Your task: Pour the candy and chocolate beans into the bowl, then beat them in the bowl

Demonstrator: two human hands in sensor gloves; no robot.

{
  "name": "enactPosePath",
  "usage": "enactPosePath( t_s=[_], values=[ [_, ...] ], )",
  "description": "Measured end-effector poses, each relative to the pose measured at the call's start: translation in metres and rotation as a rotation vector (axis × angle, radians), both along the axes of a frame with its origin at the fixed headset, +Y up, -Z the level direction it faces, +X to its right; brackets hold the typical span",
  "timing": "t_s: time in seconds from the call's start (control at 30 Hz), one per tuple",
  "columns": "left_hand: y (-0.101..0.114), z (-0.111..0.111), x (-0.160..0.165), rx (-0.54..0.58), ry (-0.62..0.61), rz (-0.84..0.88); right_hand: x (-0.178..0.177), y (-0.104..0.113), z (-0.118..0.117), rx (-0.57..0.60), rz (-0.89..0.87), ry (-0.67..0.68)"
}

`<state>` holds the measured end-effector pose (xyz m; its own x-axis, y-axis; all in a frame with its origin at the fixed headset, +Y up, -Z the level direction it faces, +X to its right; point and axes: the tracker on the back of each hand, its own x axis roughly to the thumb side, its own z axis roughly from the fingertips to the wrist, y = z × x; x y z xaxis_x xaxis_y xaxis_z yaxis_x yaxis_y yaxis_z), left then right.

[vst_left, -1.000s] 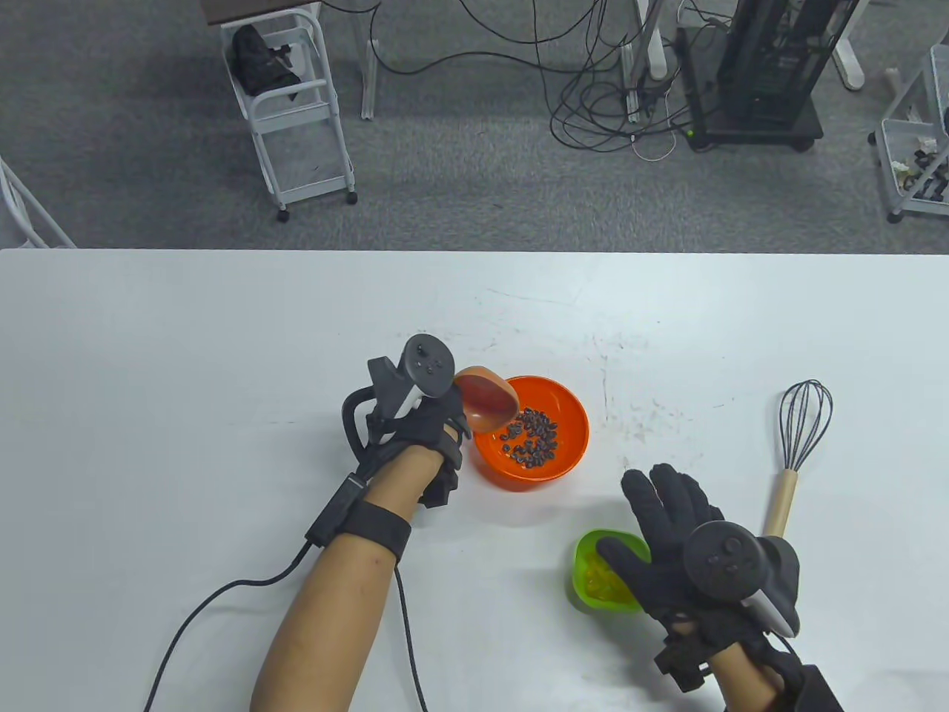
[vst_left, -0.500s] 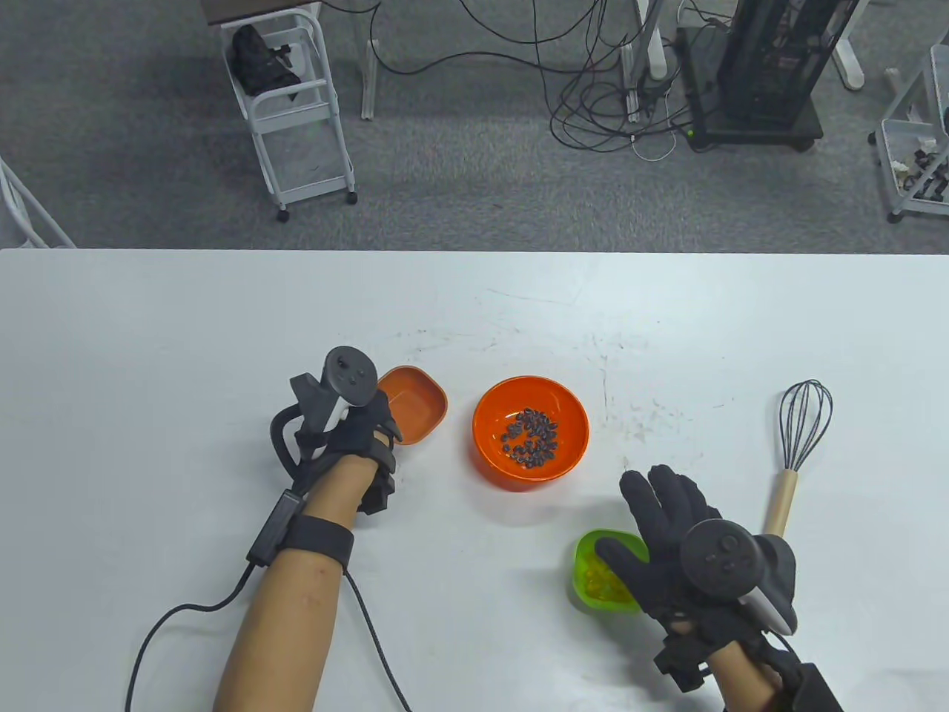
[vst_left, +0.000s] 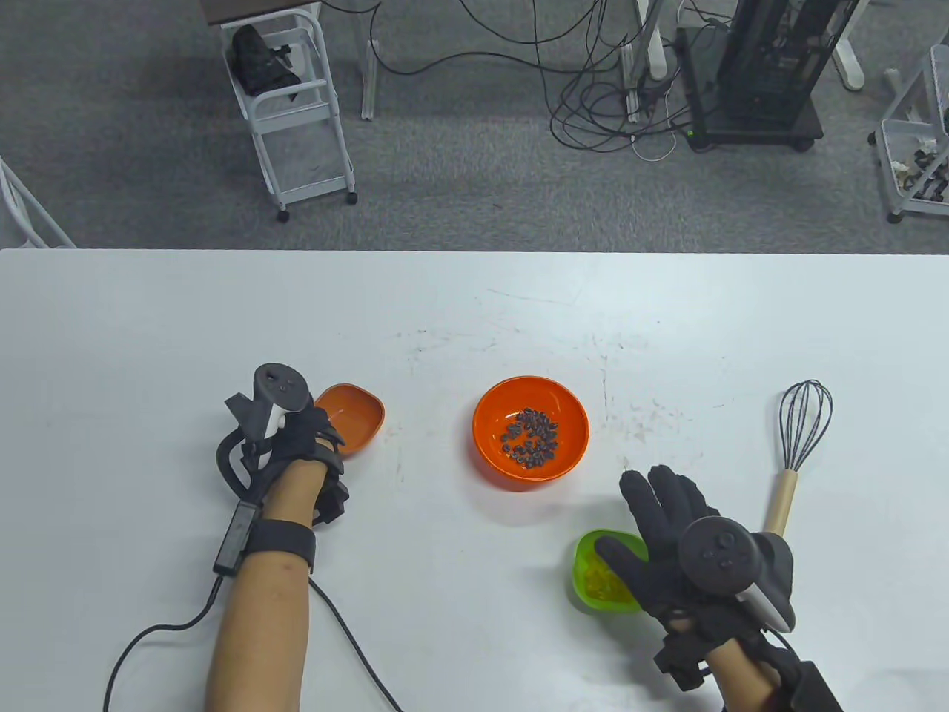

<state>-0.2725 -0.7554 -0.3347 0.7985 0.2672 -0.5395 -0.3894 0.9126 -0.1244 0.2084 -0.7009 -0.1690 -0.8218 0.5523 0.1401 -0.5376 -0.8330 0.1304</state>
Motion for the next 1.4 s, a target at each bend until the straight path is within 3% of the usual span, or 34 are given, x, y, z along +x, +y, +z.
enactPosePath(
  t_s=[0.2, 0.4, 0.47, 0.6, 0.73, 0.8, 0.9, 0.97, 1.07, 1.23, 1.4],
  values=[
    [0.005, 0.006, 0.0, 0.015, 0.003, -0.02, 0.0, 0.0, 0.0, 0.003, -0.005, 0.002],
    [0.037, 0.028, 0.02, 0.116, -0.11, -0.041, 0.0, 0.0, 0.0, 0.002, -0.015, 0.001],
    [0.05, 0.042, 0.035, 0.161, -0.192, -0.005, 0.001, 0.0, 0.001, 0.002, -0.015, 0.001],
    [0.068, 0.079, 0.074, 0.116, -0.408, -0.01, 0.001, -0.001, 0.001, 0.001, -0.011, 0.002],
    [0.072, 0.119, 0.11, 0.101, -0.622, 0.069, 0.001, -0.001, 0.001, -0.009, -0.002, -0.008],
    [0.072, 0.148, 0.13, 0.15, -0.664, 0.099, 0.002, -0.002, 0.001, -0.012, -0.007, -0.014],
    [0.071, 0.171, 0.146, 0.198, -0.749, 0.078, 0.002, -0.002, 0.001, -0.02, -0.006, -0.017],
    [0.069, 0.176, 0.149, 0.21, -0.765, 0.082, 0.002, -0.001, 0.003, -0.017, -0.004, -0.016],
    [0.068, 0.173, 0.148, 0.14, -0.788, 0.113, 0.001, -0.001, 0.003, -0.015, 0.003, -0.015],
    [0.066, 0.177, 0.145, 0.175, -0.779, 0.15, 0.001, -0.005, 0.0, -0.019, 0.023, -0.039],
    [0.064, 0.183, 0.144, 0.194, -0.797, 0.134, 0.008, -0.017, -0.008, -0.155, 0.1, -0.075]
  ],
)
